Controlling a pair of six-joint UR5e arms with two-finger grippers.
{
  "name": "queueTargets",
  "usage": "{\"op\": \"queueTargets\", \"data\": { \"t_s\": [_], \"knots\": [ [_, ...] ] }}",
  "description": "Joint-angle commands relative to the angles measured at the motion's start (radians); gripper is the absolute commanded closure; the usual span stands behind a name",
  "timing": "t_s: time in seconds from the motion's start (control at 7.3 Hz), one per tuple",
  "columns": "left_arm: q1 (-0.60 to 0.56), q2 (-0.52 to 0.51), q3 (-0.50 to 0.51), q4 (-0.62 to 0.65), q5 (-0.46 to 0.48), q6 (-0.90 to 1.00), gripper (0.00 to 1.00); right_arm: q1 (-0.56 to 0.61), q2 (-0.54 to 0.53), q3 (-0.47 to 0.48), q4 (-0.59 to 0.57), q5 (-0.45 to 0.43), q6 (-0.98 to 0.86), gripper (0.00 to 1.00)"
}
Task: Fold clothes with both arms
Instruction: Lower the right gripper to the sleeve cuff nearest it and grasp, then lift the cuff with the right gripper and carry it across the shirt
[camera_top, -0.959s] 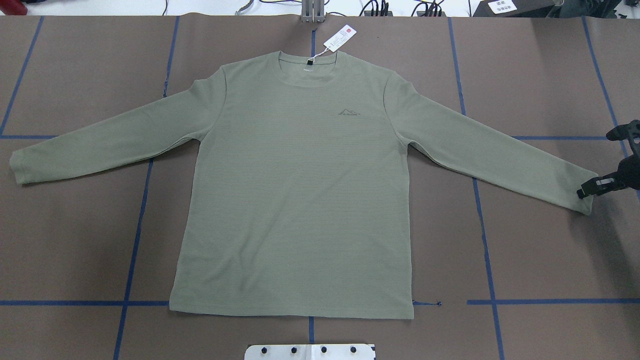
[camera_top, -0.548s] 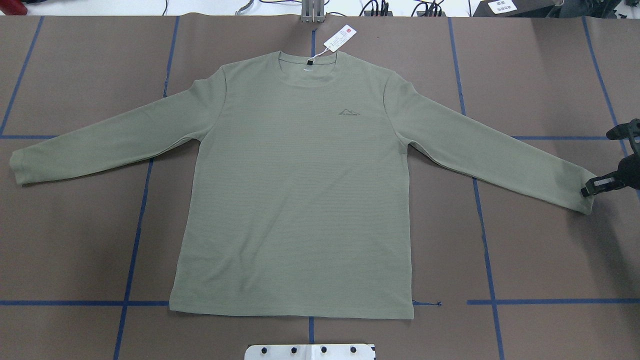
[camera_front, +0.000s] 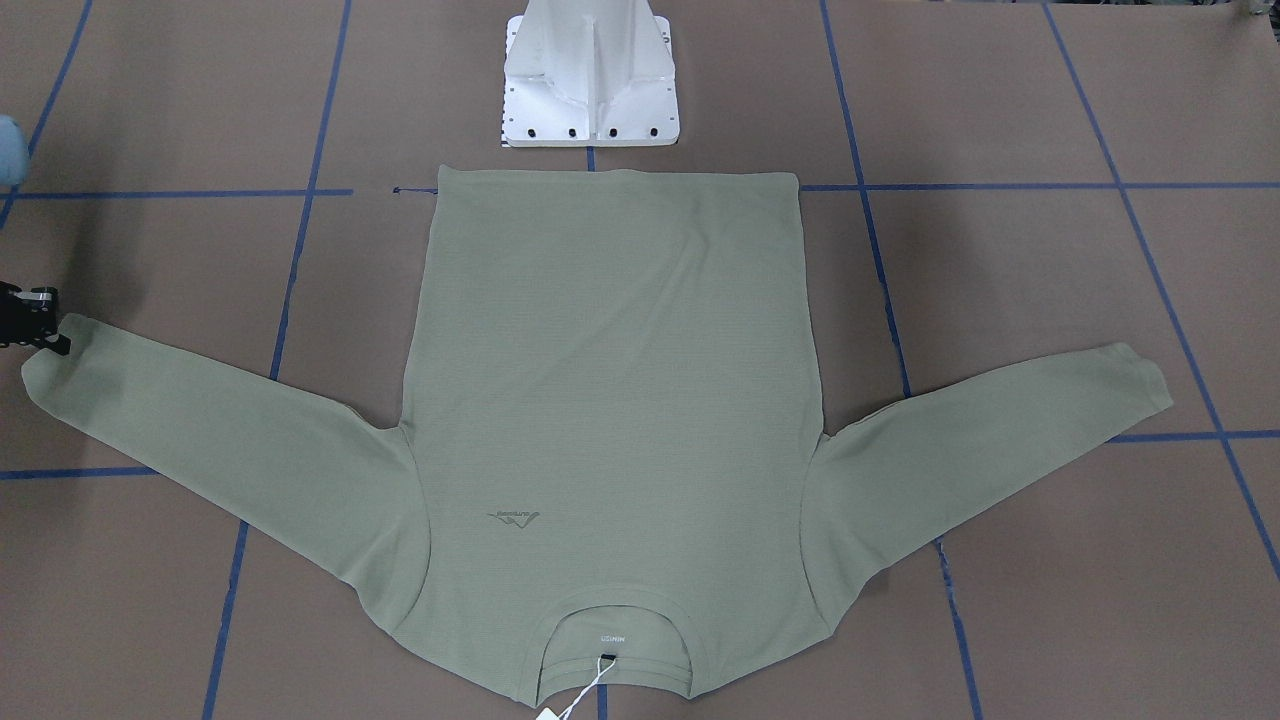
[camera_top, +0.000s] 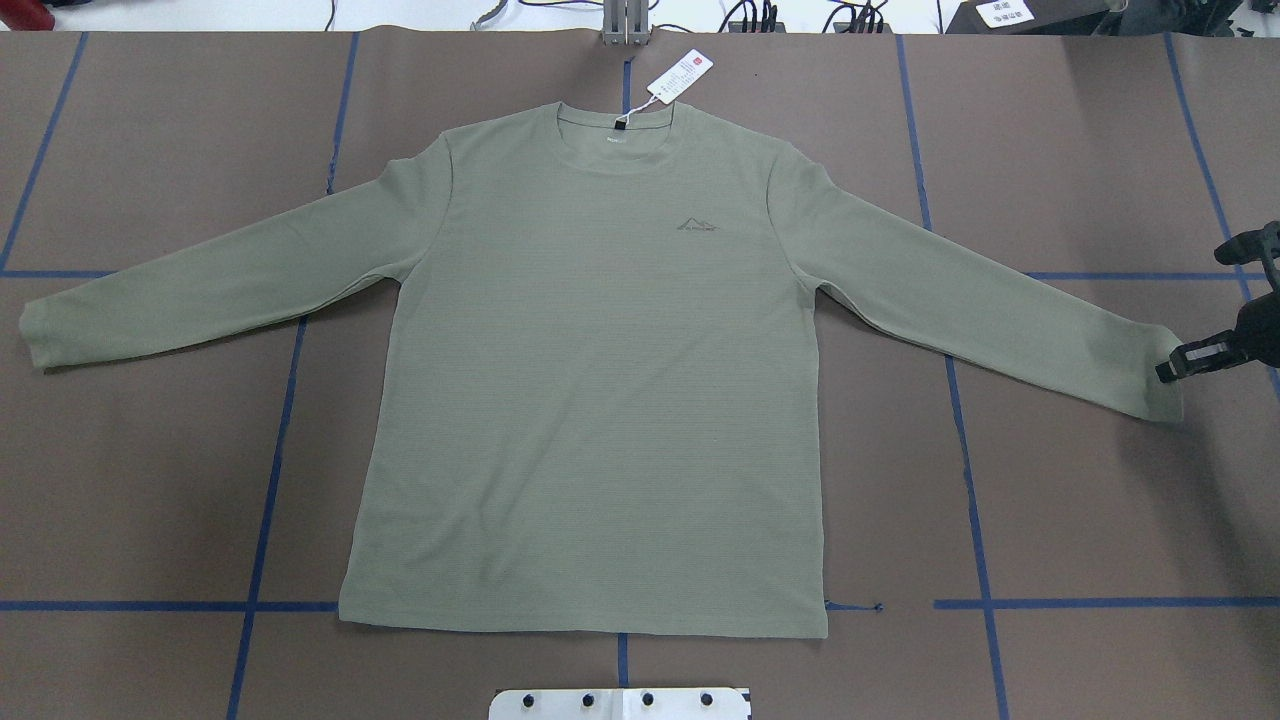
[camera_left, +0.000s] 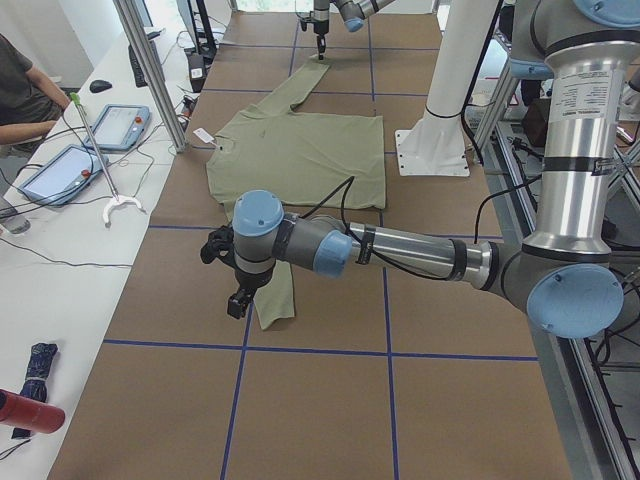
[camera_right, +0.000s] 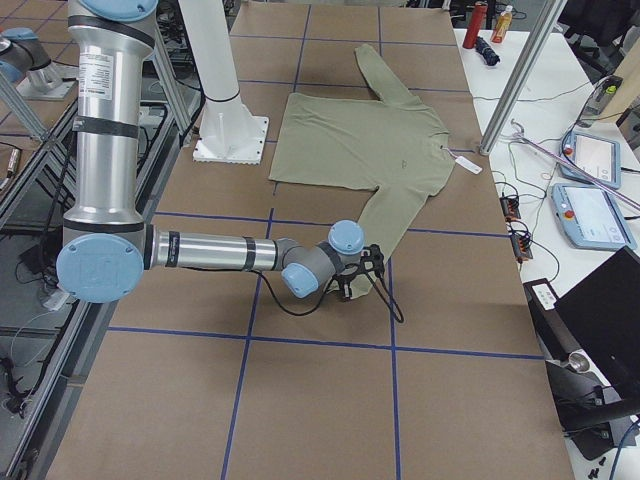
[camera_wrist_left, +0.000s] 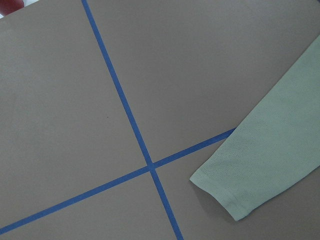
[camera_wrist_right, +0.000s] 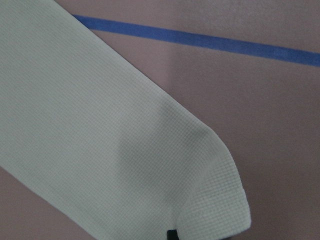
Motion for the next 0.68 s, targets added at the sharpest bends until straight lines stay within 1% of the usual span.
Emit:
{"op": "queueTargets", "data": {
  "t_s": [0.0, 0.14, 0.27, 0.41, 0.55],
  "knots": [
    [0.000, -0.006, 0.007, 0.000, 0.000, 0.001, 0.00, 0.013, 0.075, 0.023, -0.002, 0.049, 0.001, 1.00],
    [0.000, -0.007, 0.010, 0.000, 0.000, -0.001, 0.00, 0.007, 0.160, 0.007, -0.010, 0.049, 0.008, 1.00],
    [0.000, -0.013, 0.009, 0.002, 0.000, -0.006, 0.00, 0.002, 0.262, -0.003, -0.070, 0.052, 0.051, 1.00],
    [0.000, -0.018, 0.007, 0.002, -0.001, -0.006, 0.00, -0.008, 0.367, -0.005, -0.156, 0.063, 0.106, 1.00],
    [0.000, -0.021, 0.006, 0.002, -0.001, -0.003, 0.00, -0.037, 0.466, -0.006, -0.222, 0.060, 0.156, 1.00]
  ]
}}
